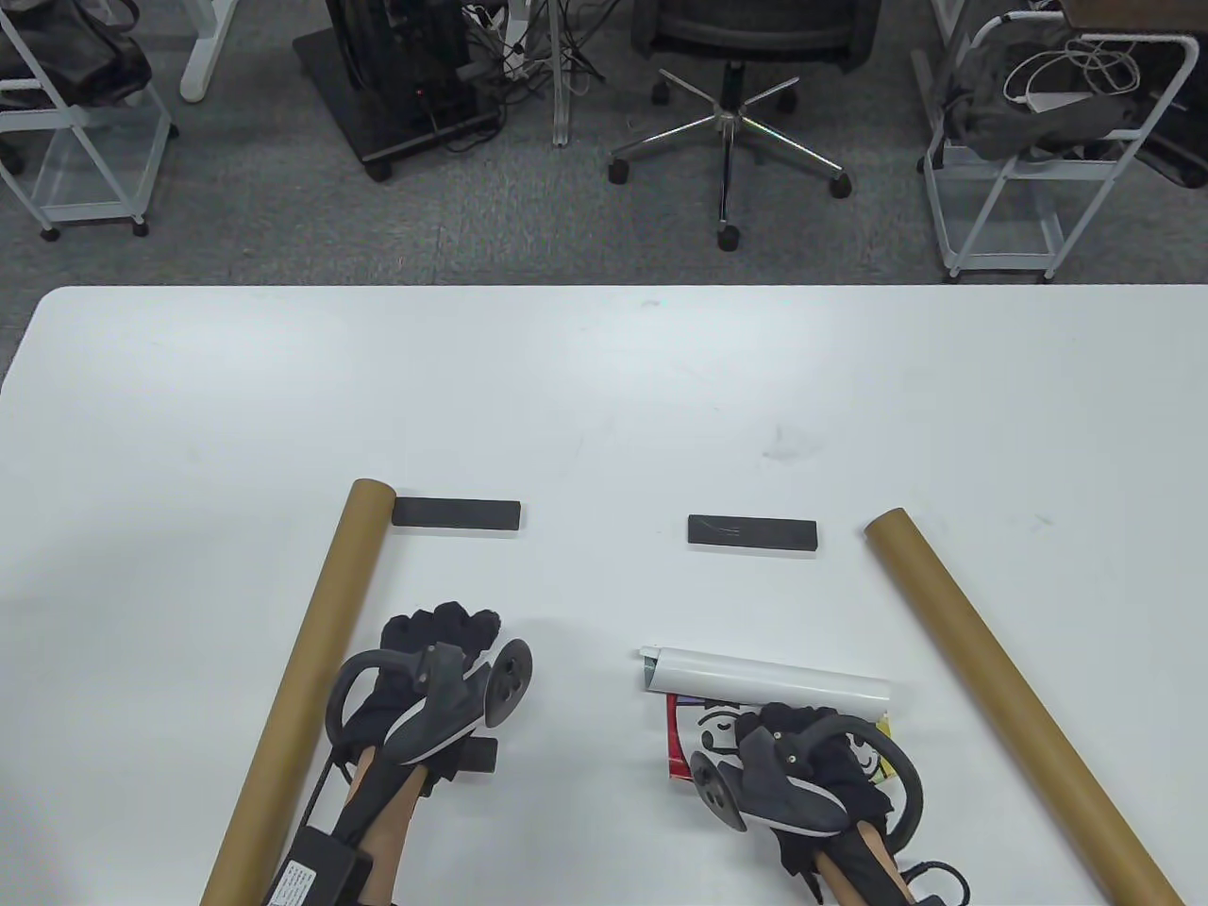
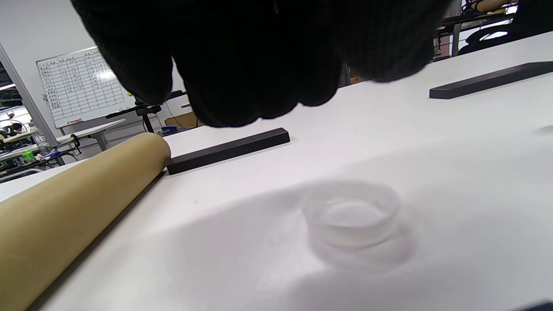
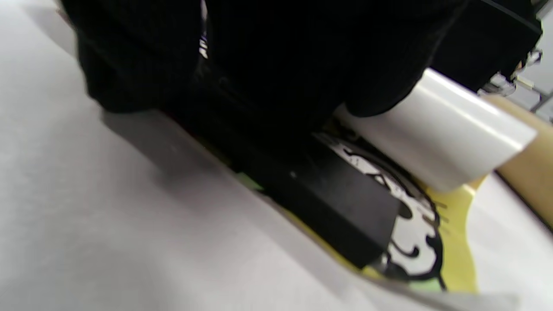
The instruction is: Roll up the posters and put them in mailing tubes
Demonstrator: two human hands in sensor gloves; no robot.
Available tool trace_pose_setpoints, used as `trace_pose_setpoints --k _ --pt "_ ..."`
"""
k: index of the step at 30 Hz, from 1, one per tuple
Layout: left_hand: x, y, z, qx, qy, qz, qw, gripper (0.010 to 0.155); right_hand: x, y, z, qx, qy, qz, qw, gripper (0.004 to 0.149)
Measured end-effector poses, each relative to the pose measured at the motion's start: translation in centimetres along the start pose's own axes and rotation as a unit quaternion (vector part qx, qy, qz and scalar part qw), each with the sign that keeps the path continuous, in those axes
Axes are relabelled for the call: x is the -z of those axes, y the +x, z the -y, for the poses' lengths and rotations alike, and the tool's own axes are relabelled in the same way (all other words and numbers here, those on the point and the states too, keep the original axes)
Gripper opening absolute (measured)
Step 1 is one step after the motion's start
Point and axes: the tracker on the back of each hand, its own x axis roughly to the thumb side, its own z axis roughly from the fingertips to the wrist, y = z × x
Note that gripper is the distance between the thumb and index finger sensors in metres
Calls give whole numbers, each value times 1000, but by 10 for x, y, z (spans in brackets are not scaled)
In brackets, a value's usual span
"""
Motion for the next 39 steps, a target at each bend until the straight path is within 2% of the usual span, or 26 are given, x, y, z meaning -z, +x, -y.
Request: trace_pose_setpoints --k 4,13,24,30,34,39 --pt "3 -2 5 -1 -11 -4 1000 56 0 6 3 -33 -20 20 999 64" --pt "2 -3 2 4 -1 -13 1000 56 2 1 8 -27 -6 18 999 63" --pt "1 0 -3 13 10 -10 1000 57 -8 -22 39 -9 -19 -15 1000 63" --pt "1 0 -4 14 9 -13 1000 57 -13 -24 55 -33 -14 -17 999 63" --pt "1 0 -4 16 12 -11 1000 57 -17 -24 56 -9 7 -10 1000 63" --pt "2 0 -4 15 12 -12 1000 57 -18 -14 42 17 36 9 999 64"
